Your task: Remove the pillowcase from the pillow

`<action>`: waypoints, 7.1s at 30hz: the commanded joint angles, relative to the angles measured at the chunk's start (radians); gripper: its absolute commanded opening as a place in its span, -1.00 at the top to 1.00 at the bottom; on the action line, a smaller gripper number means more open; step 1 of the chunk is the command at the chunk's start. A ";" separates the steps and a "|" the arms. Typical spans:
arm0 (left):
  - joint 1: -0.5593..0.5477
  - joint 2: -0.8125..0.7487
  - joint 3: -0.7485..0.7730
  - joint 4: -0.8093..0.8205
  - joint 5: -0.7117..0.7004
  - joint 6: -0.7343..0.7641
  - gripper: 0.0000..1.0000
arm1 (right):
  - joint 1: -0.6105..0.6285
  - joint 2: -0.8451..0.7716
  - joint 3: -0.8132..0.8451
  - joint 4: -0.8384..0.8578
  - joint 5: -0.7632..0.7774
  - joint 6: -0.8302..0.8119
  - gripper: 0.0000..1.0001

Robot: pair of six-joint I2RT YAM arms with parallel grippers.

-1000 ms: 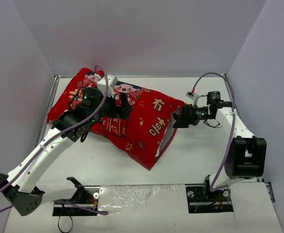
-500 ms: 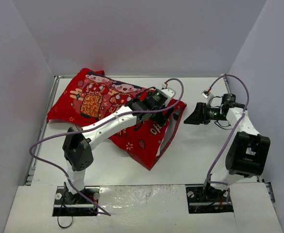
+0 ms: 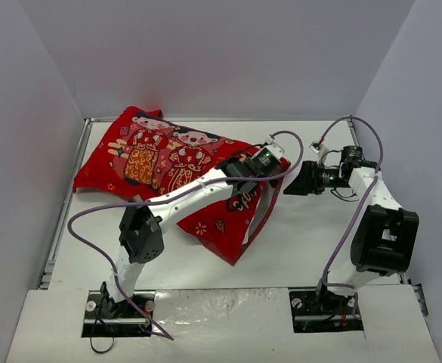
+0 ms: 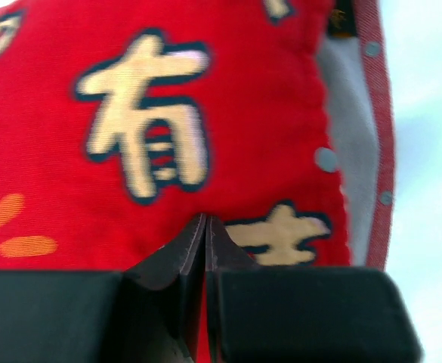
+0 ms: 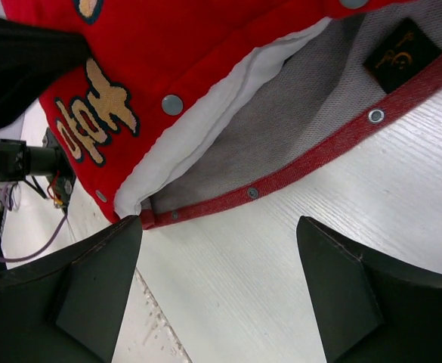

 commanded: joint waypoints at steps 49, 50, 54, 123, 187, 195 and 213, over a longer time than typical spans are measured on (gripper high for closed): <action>-0.212 0.015 -0.151 -0.012 -0.468 -0.196 0.85 | 0.025 0.020 0.013 -0.014 0.032 0.026 -0.58; -0.207 0.008 -0.157 -0.007 -0.449 -0.196 0.94 | 0.025 0.018 0.013 -0.016 0.030 0.025 -0.58; -0.167 -0.040 -0.170 -0.004 -0.411 -0.233 0.95 | 0.042 0.007 0.002 -0.014 0.027 0.025 -0.58; 0.169 -0.325 -0.289 0.338 0.290 -0.462 0.95 | 0.333 0.224 -0.111 1.382 0.042 1.352 -0.85; 0.247 -0.188 -0.056 0.369 0.525 -0.371 -0.45 | 0.355 -0.257 0.061 0.168 0.458 0.098 1.00; 0.057 -0.537 -0.539 0.537 0.353 -0.451 -0.48 | 0.275 -0.149 0.048 0.358 0.405 0.523 1.00; -0.190 -0.519 -0.765 0.545 -0.179 -0.606 -0.55 | 0.275 -0.049 0.099 0.530 0.351 0.821 1.00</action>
